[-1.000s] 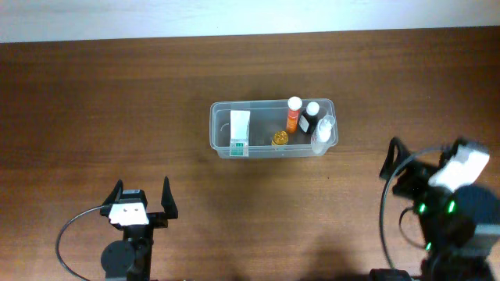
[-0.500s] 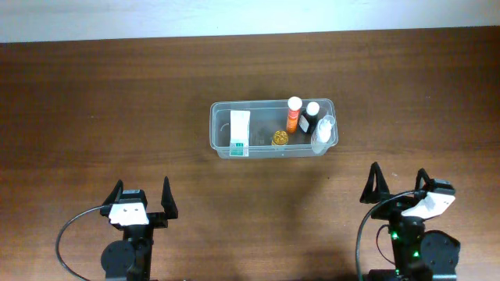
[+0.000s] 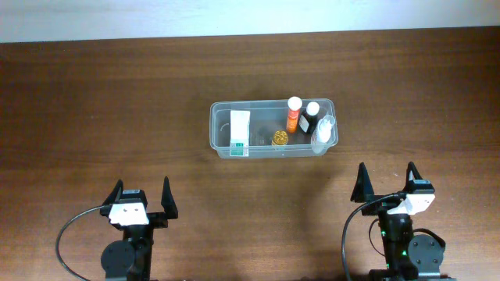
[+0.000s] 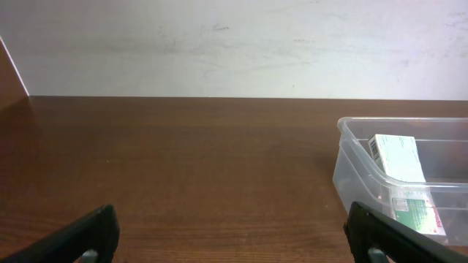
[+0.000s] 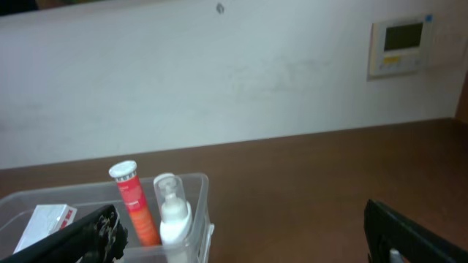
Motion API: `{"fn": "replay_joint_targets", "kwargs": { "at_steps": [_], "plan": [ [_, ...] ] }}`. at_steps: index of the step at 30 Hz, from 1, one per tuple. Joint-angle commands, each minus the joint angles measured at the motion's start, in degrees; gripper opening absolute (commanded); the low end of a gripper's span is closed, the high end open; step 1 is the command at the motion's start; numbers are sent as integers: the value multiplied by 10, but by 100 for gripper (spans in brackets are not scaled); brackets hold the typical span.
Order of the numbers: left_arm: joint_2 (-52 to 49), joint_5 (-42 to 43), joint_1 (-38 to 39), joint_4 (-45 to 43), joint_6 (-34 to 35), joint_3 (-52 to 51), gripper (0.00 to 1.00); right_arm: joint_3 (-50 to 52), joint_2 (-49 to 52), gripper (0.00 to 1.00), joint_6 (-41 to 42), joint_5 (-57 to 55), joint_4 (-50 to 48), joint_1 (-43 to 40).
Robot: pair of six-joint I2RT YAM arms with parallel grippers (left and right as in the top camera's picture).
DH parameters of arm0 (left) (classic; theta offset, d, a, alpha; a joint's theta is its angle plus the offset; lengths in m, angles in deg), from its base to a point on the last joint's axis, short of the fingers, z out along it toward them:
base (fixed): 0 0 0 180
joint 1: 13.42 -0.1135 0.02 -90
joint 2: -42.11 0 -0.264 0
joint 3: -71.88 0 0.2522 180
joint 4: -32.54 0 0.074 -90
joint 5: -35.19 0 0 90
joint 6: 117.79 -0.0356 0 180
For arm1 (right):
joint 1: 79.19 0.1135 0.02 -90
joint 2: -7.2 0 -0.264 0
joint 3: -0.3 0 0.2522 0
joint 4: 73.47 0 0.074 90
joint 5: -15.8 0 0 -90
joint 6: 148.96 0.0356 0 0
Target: Pack container
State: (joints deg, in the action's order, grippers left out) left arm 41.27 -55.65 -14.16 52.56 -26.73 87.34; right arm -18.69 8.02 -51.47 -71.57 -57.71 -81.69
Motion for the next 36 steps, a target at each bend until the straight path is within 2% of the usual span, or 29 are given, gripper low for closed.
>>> {"fn": "replay_joint_targets", "kwargs": {
  "at_steps": [1, 16, 23, 36],
  "plan": [
    [5, 6, -3, -2, -9, -5, 99, 19, -6, 98, -6, 7, -24, 6],
    [5, 6, -3, -2, -9, -5, 99, 49, -6, 98, -7, 8, -39, 6],
    [5, 6, -3, -2, -9, -5, 99, 49, -6, 98, -11, 8, 23, 6],
    [5, 6, -3, -2, -9, -5, 99, 49, -6, 98, -17, 6, 23, 6]
  ]
}}
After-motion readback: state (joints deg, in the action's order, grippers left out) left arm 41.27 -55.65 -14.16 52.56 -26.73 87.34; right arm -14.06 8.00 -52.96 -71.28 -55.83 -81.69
